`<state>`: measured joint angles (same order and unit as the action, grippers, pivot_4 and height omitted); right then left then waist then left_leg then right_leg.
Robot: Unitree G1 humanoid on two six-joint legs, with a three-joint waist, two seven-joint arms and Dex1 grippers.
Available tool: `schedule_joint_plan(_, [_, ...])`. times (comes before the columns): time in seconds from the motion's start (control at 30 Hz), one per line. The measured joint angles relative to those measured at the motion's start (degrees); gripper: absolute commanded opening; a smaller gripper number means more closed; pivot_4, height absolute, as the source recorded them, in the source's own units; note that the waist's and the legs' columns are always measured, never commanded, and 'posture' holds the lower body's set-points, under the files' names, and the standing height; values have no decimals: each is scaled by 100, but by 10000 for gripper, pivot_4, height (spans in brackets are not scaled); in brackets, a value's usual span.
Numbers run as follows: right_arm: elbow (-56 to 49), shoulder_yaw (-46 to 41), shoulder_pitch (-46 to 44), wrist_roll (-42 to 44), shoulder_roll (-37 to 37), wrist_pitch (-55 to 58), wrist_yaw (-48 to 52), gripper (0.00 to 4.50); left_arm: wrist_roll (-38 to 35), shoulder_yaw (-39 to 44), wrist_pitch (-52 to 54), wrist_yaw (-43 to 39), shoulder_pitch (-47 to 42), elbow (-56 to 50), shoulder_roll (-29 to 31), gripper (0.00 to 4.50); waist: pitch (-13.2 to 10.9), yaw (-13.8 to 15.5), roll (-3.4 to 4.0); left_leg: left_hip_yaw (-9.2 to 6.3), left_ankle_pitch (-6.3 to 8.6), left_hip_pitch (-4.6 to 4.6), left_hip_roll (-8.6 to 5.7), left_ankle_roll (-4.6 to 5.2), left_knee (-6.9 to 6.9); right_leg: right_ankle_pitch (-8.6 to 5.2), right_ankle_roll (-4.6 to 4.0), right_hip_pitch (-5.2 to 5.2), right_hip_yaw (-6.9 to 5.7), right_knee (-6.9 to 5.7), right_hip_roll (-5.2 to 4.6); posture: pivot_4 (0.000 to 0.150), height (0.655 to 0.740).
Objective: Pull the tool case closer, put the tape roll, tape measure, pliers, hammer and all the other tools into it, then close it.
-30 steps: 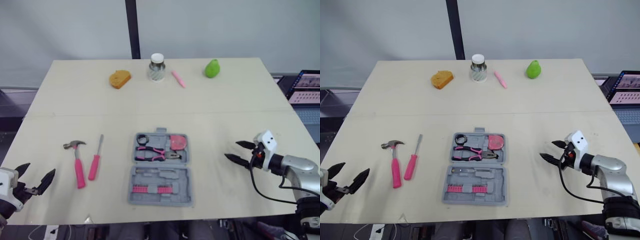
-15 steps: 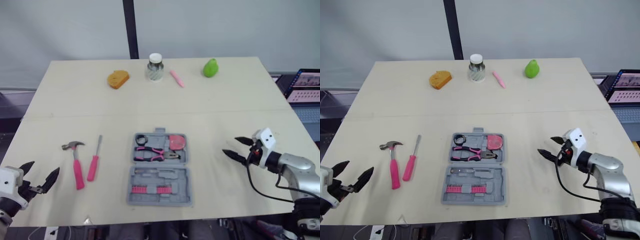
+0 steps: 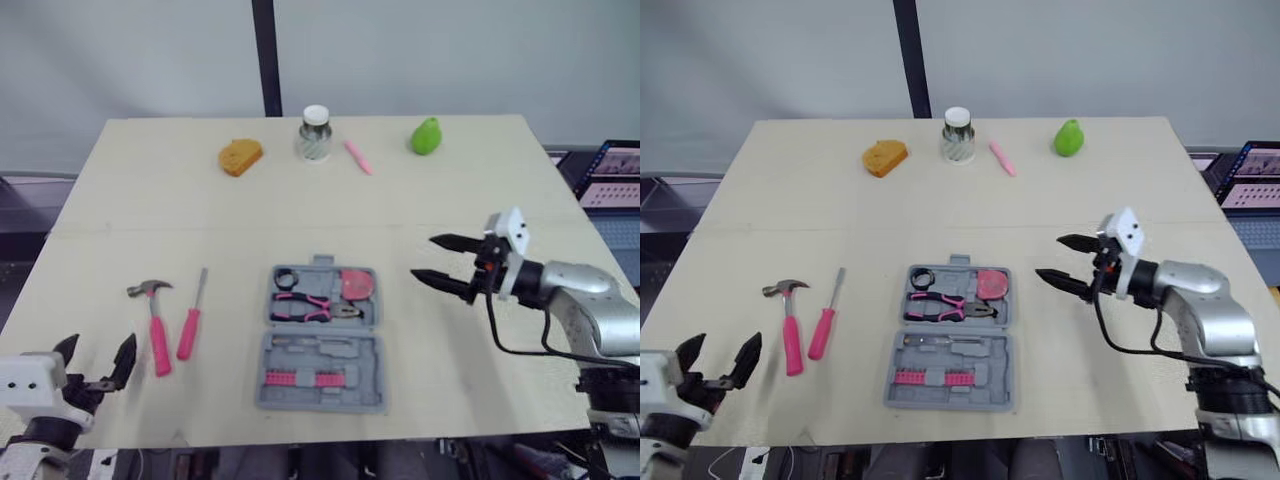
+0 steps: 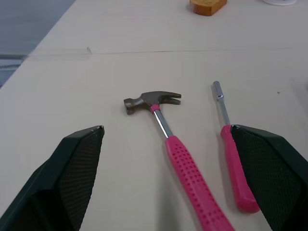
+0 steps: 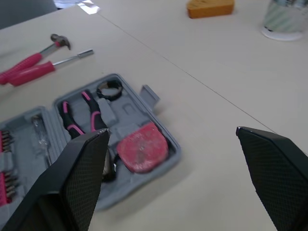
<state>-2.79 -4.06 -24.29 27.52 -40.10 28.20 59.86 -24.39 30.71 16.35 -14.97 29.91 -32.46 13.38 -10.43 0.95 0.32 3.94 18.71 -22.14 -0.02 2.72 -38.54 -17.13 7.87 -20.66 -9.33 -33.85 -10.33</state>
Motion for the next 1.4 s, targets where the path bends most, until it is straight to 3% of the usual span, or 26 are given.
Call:
schedule_joint_plan(0.27, [-887, 548, -241, 466, 94, 528, 286, 44419, 451, -689, 638, 989, -514, -424, -392, 45000, -1, 51, -1, -1, 2, -7, 0, 0, -8, 0, 0, -3, -6, 0, 10, 1500, 7400])
schedule_joint_plan(0.57, [-993, 850, -660, 468, 318, 530, 433, 44419, 805, -499, 1404, 2169, -1489, -204, -610, 45000, -2, 50, -5, -1, 4, -8, 7, -3, -37, 1, 2, -3, -8, -15, 17, 1500, 7400])
schedule_joint_plan(1.4, [-792, 1065, -1348, 386, 826, 428, 477, 44419, 1137, -395, 2514, 2529, -3477, 2081, -18, 45000, -4, 38, -9, 0, 8, -13, 21, -15, -41, 1, 1, -13, 5, -15, 51, 1500, 7400])
